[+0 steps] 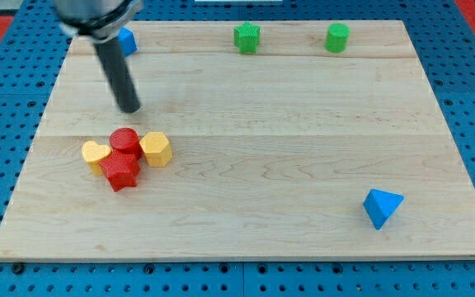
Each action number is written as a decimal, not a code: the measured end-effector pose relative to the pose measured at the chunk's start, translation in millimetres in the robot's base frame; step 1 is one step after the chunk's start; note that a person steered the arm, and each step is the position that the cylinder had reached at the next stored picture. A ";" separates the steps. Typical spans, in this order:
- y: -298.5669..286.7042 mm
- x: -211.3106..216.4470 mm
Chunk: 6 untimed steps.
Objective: Point at green star
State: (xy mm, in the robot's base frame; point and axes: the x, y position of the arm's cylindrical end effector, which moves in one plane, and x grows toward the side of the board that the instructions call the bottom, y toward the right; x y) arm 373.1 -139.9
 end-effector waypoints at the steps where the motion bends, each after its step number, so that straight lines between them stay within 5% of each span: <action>1: 33.6 -53.3; 3: -2.2 -168.4; 6: 203.9 -160.6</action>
